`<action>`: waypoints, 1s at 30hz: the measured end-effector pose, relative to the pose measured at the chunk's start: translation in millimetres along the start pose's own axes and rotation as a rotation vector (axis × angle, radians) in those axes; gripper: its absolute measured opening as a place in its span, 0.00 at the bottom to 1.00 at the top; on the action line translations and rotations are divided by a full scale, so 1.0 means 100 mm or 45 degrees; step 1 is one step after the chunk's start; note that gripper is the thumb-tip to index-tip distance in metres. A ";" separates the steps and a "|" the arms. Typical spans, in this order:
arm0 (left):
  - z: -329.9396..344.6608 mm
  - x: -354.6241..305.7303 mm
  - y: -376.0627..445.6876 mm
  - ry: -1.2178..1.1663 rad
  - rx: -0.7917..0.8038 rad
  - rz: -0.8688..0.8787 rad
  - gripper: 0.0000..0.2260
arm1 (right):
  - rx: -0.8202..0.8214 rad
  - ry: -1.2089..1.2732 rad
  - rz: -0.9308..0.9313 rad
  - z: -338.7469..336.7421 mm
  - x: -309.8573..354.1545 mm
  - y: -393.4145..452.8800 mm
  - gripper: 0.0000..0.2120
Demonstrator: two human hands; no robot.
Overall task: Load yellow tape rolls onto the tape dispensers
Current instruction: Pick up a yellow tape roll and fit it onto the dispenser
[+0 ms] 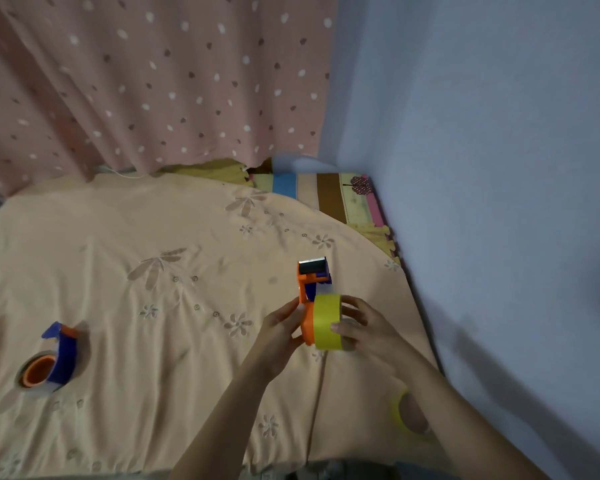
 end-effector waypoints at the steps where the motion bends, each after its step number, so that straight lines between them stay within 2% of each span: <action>1: 0.04 0.00 -0.01 -0.009 0.008 -0.012 0.17 | 0.006 -0.018 -0.012 0.03 0.02 0.00 0.34; 3: 0.13 0.00 -0.03 -0.024 0.062 -0.032 0.21 | -0.023 -0.036 -0.028 0.10 0.07 0.00 0.33; 6: 0.21 0.01 -0.02 0.035 0.141 0.012 0.21 | -0.072 -0.048 -0.047 0.18 0.13 -0.03 0.24; 8: 0.23 0.00 0.00 0.086 0.085 0.027 0.21 | -0.060 -0.165 -0.072 0.19 0.19 -0.08 0.17; 11: 0.20 0.02 0.06 0.043 -0.085 0.043 0.19 | -0.050 -0.451 -0.140 0.15 0.28 -0.09 0.18; 14: 0.17 0.01 0.10 -0.023 -0.129 0.028 0.18 | -0.474 -0.602 -0.221 0.01 0.39 -0.04 0.20; 15: 0.17 0.00 0.11 -0.042 -0.119 0.025 0.18 | -0.542 -0.627 -0.219 -0.02 0.43 -0.04 0.23; 17: 0.20 -0.02 0.14 -0.091 -0.099 0.017 0.15 | -0.472 -0.671 -0.147 -0.02 0.46 -0.02 0.26; 20: 0.26 -0.07 0.19 -0.121 -0.080 0.016 0.15 | -0.302 -0.636 -0.019 0.10 0.39 0.04 0.16; 24: 0.30 -0.14 0.22 -0.031 -0.085 0.028 0.13 | -0.434 -0.438 0.077 0.15 0.32 0.16 0.13; 30: 0.11 -0.19 0.23 -0.015 -0.099 -0.064 0.13 | -0.451 -0.626 0.056 0.24 0.42 0.36 0.10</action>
Point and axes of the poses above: each hand's wrist, its own y-axis towards the middle knuckle, its own z-axis out of the palm, x = y × z, the point moved 2 cm from there along y, towards the middle knuckle, and after that the axes turned 7 degrees about z, right-handed, at the moved point
